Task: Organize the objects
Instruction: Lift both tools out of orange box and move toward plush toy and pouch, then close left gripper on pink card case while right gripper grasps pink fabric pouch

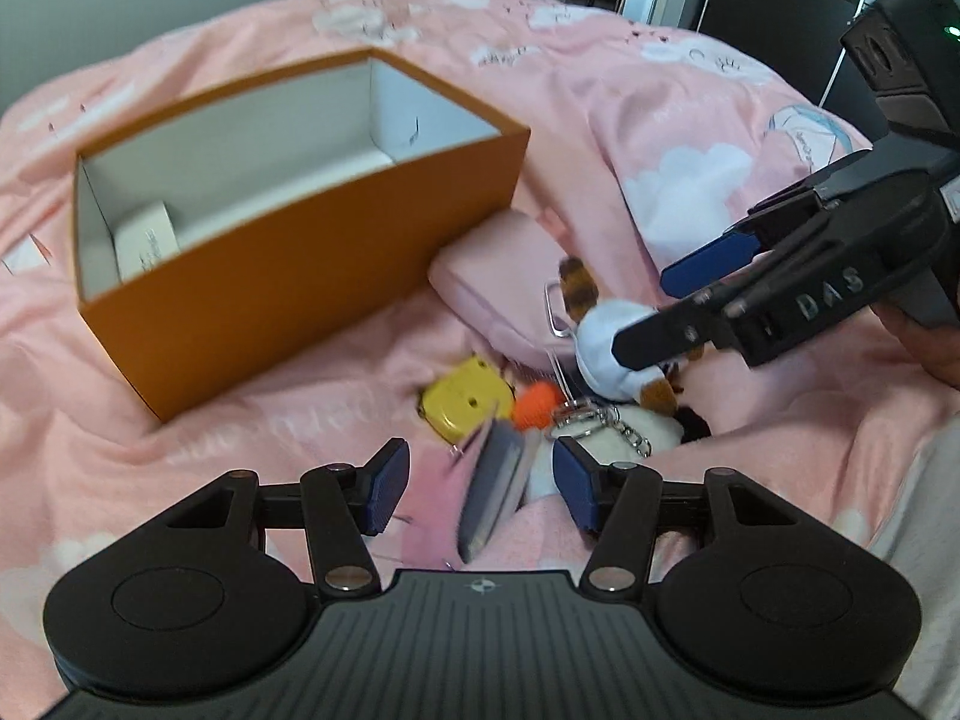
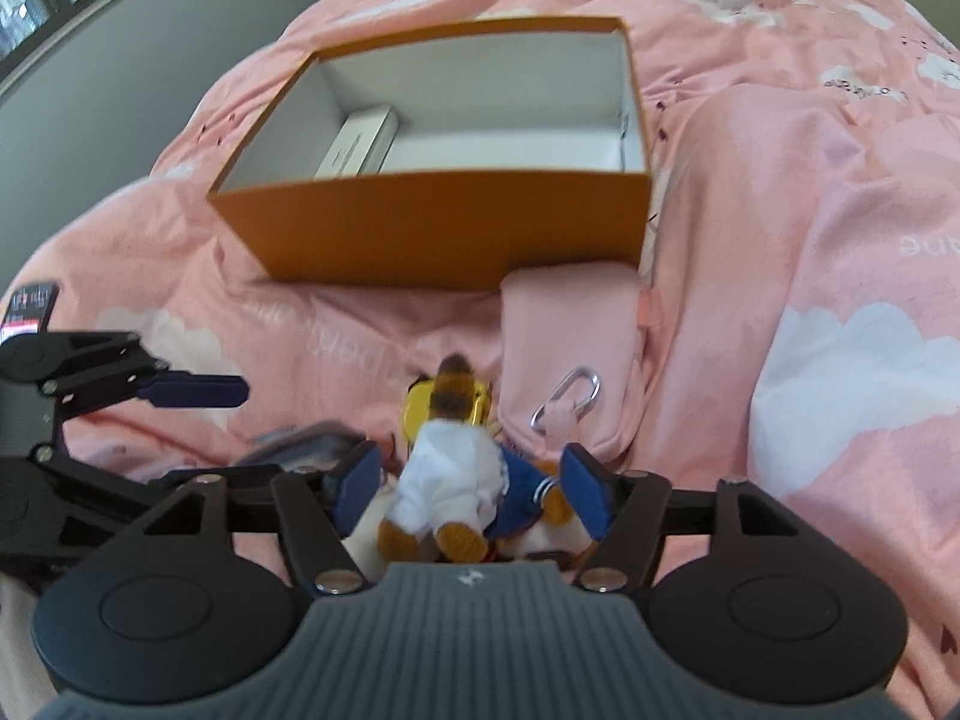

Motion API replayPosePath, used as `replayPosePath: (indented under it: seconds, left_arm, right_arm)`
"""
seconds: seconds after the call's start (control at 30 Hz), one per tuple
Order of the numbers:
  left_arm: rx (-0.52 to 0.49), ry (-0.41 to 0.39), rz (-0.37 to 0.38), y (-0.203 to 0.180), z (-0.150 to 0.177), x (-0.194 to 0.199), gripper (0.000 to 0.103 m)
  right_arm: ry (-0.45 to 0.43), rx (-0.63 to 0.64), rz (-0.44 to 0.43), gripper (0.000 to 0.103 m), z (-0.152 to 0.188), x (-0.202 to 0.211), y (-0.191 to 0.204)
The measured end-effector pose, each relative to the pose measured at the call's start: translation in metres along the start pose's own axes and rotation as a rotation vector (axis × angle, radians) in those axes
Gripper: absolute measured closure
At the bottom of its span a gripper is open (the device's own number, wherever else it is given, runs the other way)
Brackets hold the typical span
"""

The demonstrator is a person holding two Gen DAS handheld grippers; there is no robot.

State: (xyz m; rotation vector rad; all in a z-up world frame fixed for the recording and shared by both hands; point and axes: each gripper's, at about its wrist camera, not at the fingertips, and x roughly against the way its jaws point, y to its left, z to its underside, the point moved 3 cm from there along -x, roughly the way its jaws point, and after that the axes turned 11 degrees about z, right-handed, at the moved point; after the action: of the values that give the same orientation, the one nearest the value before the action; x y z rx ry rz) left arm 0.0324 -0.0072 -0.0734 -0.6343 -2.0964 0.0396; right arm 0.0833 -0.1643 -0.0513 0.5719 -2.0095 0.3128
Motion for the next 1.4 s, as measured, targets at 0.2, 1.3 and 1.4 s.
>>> replayPosePath:
  seconds: [0.2,1.3,1.4]
  left_arm:
    - [0.002,0.017,0.032,0.000,0.002,-0.004,0.043]
    - [0.107,0.065,0.021,0.022,0.005,-0.002,0.075]
    - [0.138,0.035,-0.037,0.035,0.002,0.005,0.077]
  right_arm:
    - [0.052,0.063,0.034,0.032,0.008,-0.014,0.009]
    - [-0.075,0.007,0.012,0.056,-0.017,-0.001,0.005]
    - [-0.076,0.015,0.001,0.056,-0.016,0.002,0.007]
